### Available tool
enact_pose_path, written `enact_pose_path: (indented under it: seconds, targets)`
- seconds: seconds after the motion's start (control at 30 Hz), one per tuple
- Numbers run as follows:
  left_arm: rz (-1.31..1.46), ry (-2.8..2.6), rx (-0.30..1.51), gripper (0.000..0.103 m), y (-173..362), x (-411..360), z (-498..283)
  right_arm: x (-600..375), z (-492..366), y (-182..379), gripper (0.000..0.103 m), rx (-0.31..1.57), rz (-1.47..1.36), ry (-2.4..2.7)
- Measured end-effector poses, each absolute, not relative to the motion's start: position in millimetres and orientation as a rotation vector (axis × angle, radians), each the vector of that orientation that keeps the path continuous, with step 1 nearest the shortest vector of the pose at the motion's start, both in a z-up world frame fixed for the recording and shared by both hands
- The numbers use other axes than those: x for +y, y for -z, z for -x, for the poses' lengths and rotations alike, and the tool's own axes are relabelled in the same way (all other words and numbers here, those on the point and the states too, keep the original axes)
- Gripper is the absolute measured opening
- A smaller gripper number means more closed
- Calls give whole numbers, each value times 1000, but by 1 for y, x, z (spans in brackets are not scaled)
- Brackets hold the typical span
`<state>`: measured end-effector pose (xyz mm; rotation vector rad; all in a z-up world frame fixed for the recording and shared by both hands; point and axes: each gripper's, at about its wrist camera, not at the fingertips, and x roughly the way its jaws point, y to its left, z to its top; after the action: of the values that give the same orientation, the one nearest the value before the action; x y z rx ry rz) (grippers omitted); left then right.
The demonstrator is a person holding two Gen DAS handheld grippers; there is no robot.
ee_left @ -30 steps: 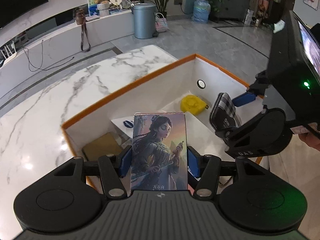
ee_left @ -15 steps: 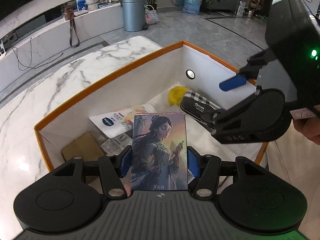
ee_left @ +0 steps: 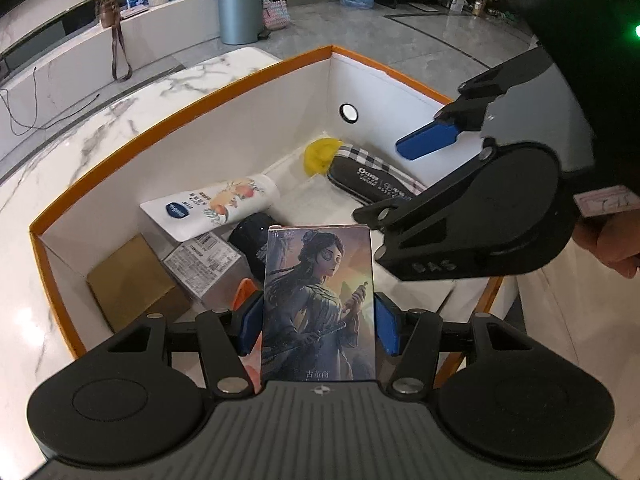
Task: Organize rigid objects
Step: 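Lower both tools into the box and open them to release book and case, then lift both open tools out of the orange box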
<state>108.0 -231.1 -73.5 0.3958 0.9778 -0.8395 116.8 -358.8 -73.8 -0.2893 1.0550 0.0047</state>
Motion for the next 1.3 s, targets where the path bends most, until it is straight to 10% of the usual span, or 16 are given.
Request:
enact_pose_path:
  seconds: [1.3]
  targets:
    - [-183,564,604,79,4,-123,-84,-327,-41,5,80,706,139,13]
